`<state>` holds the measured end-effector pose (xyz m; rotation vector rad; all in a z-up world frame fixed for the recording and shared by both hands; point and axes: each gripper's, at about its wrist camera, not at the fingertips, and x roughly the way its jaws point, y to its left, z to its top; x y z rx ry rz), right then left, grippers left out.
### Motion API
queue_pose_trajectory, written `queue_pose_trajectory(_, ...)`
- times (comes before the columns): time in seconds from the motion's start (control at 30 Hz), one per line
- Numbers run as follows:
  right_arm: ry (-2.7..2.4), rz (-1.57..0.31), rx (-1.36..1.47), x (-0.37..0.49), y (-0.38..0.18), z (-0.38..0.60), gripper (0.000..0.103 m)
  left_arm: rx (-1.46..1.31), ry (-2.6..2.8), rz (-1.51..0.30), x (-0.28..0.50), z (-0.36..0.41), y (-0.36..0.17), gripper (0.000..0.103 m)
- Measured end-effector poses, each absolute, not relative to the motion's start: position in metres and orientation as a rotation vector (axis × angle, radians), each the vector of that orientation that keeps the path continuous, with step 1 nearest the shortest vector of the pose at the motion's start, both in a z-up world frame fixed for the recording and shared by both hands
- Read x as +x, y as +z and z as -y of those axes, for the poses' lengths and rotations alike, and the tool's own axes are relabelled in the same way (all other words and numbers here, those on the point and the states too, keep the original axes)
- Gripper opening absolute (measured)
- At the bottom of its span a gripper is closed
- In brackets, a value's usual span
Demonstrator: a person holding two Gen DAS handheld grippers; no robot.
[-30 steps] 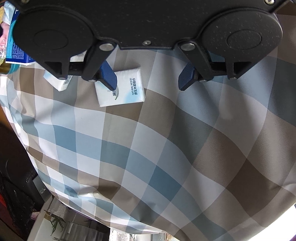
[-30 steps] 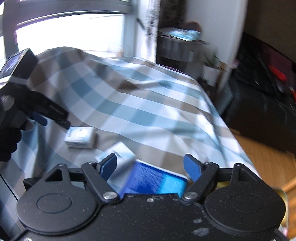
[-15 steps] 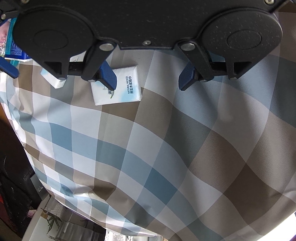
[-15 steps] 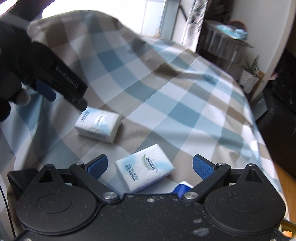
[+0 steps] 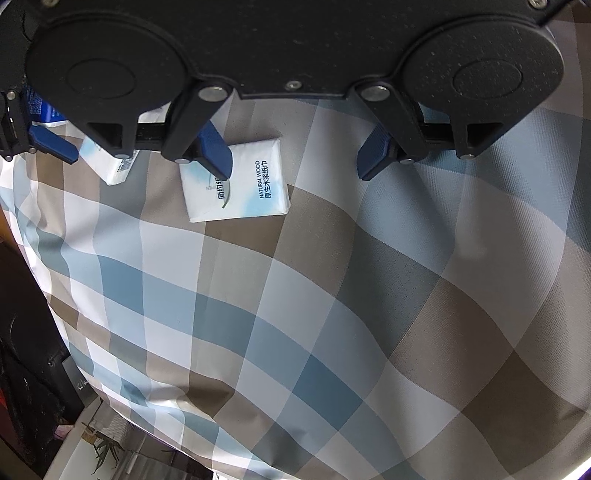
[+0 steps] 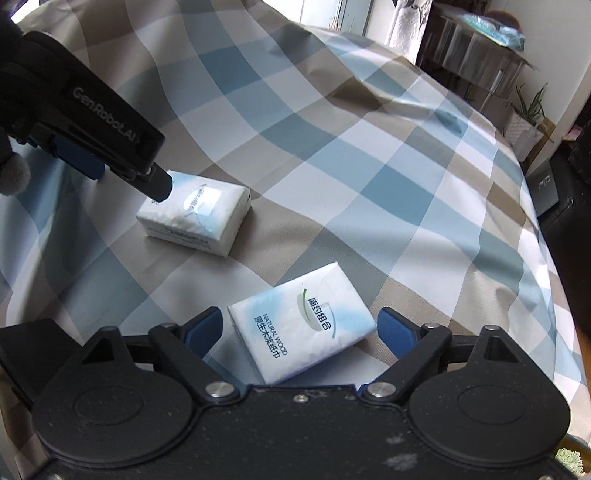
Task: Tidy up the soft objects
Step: 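Lower the right tool onto a white tissue pack and close around it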
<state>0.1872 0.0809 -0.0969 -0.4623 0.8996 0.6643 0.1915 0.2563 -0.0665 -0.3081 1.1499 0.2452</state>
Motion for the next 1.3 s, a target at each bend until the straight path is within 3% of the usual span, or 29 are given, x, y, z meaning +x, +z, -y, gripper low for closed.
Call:
queue_pose_trajectory(0.13,0.668,-0.883,-0.487,0.184,-0.097,-0.083,0.073,-0.305,0.247,-1.149,0.192,-0.256,-0.069,0.070)
queue_pose_trajectory(0.3,0.700,-0.813,-0.532,0.165,-0.088,-0.086,0.044,-0.319,0.236,-1.125,0.191,-0.257,-0.070,0.075)
queue_pose_trajectory(0.47,0.718,-0.776,-0.584,0.154,-0.090,-0.086,0.041,-0.301,0.201,-1.091,0.192,-0.250,-0.071,0.077)
queue_pose_trajectory(0.53,0.713,-0.783,-0.559,0.157,-0.089,-0.083,0.046,-0.296,0.173,-1.076,0.193,-0.247,-0.072,0.082)
queue_pose_trajectory(0.57,0.709,-0.792,-0.544,0.160,-0.089,-0.082,0.057,-0.292,0.160,-1.070,0.194,-0.244,-0.073,0.085)
queue_pose_trajectory(0.6,0.700,-0.800,-0.530,0.164,-0.089,-0.081,0.060,-0.285,0.151,-1.069,0.195,-0.242,-0.075,0.086)
queue_pose_trajectory(1.03,0.662,-0.844,-0.405,0.181,-0.096,-0.071,0.077,-0.195,0.123,-1.078,0.198,-0.222,-0.087,0.088)
queue_pose_trajectory(1.3,0.700,-0.867,-0.417,0.182,-0.099,-0.076,0.096,-0.238,0.127,-1.092,0.202,-0.229,-0.093,0.092)
